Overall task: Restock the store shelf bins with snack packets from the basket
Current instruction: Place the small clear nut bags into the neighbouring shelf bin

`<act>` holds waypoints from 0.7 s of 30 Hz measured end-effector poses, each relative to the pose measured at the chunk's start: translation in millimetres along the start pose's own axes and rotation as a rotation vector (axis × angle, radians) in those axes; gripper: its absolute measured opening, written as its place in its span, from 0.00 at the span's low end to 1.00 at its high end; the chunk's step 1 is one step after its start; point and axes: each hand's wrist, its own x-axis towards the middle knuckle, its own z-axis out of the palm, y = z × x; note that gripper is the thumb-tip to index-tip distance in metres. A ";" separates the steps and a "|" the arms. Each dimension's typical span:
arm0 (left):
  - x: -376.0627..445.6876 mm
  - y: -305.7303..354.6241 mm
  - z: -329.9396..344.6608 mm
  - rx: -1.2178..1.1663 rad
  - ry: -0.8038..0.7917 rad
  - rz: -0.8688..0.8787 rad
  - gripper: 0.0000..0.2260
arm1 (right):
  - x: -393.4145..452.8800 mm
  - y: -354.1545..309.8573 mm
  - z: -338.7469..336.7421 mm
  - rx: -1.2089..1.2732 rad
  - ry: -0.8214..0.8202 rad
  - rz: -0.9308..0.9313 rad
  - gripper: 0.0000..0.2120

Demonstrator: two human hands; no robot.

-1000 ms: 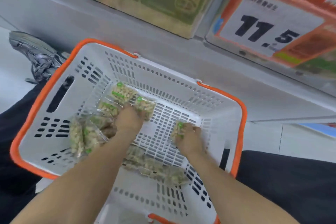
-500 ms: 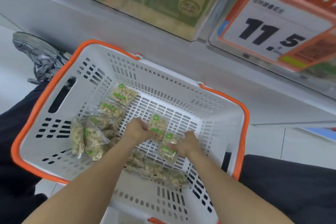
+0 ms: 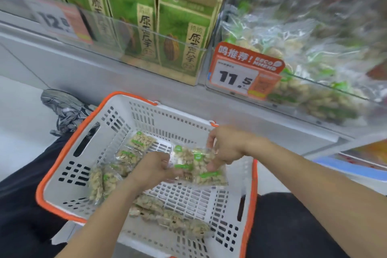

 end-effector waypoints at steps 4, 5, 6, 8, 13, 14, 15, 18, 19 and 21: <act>-20.4 37.5 5.1 -0.165 -0.097 0.152 0.12 | -45.6 11.0 -22.6 0.153 0.191 -0.149 0.25; -26.9 49.0 5.2 -0.214 -0.112 0.180 0.13 | -52.5 17.2 -22.8 0.211 0.232 -0.181 0.24; -30.3 55.2 5.5 -0.232 -0.146 0.206 0.14 | -57.4 23.4 -22.0 0.248 0.272 -0.200 0.23; -36.0 66.0 6.5 -0.308 -0.227 0.241 0.16 | -62.9 34.4 -20.8 0.291 0.343 -0.226 0.23; -51.1 95.1 11.9 -0.530 -0.280 0.214 0.26 | -81.0 46.6 -21.9 0.491 0.472 -0.345 0.25; -54.5 101.0 15.4 -0.456 -0.259 0.247 0.28 | -85.7 49.3 -22.1 0.505 0.489 -0.369 0.25; -59.0 109.3 19.1 -0.384 -0.244 0.267 0.30 | -91.2 51.1 -22.7 0.492 0.501 -0.389 0.25; -61.8 126.9 31.4 -0.236 -0.175 0.301 0.32 | -107.0 52.7 -28.7 0.378 0.538 -0.416 0.26; -64.1 133.9 33.5 -0.237 -0.158 0.307 0.30 | -112.5 52.8 -31.8 0.331 0.551 -0.423 0.25; -64.2 141.6 34.3 -0.194 -0.130 0.348 0.26 | -124.3 53.3 -37.4 0.184 0.570 -0.430 0.24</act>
